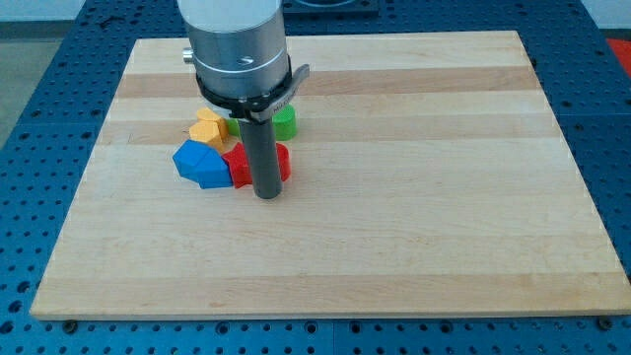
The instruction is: Move your arm towards the blue triangle
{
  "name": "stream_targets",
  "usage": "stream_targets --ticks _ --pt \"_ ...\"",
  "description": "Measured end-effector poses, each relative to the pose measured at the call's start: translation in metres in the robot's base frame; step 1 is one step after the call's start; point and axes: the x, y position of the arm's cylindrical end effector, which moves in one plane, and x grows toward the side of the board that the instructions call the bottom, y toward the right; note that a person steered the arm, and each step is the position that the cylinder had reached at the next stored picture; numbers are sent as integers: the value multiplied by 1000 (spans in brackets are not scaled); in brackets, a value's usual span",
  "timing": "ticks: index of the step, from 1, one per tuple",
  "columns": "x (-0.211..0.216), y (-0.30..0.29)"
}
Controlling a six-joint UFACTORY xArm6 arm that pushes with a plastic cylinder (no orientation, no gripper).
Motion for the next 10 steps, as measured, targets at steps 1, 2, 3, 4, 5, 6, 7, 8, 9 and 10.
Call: stream_targets --ticks 1,2,3,4,5,6,7,8,9,10 --pt "0 6" --pt "2 30" --pt "10 40" --pt "11 27" --pt "17 -16" --pt "18 -51" --pt "18 -82" --pt "12 -87" --pt "-3 -87" --pt "-4 -87"
